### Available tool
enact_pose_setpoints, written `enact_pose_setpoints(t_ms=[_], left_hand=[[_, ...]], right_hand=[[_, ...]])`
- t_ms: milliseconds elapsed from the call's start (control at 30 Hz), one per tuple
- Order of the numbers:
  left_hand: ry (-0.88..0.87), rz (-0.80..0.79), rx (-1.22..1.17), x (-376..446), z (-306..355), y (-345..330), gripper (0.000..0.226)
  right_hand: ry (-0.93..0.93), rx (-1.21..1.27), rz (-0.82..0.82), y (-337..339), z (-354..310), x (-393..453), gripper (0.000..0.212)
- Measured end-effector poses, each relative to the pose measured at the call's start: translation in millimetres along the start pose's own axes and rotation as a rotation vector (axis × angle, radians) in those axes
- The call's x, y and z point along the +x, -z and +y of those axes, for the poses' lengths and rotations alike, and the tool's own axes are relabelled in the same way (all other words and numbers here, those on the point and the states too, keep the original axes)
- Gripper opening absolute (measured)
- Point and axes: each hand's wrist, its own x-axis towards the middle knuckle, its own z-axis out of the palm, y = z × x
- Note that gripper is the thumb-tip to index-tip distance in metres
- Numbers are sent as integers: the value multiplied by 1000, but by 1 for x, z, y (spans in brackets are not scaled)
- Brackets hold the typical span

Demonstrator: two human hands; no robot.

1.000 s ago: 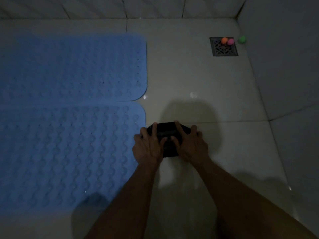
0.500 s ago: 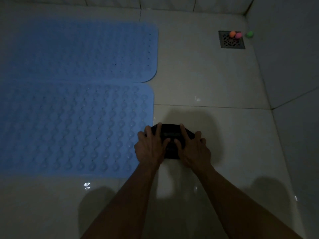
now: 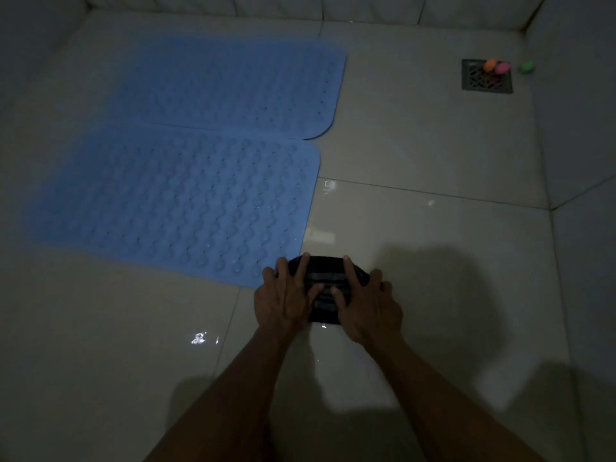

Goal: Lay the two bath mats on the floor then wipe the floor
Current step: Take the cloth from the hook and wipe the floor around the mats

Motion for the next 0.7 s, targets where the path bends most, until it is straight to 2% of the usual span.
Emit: enact_pose_setpoints(t_ms=[300, 500, 700], left_hand=[[207, -36, -144, -55, -14, -21, 71], [337, -20, -208, -84, -32, -32, 71], [524, 28, -274, -92, -67, -43, 68]], right_hand=[[231, -162, 10, -14, 0, -23, 65], [492, -249, 58, -27, -12, -26, 60], [755, -309, 142, -39, -58, -8, 54]])
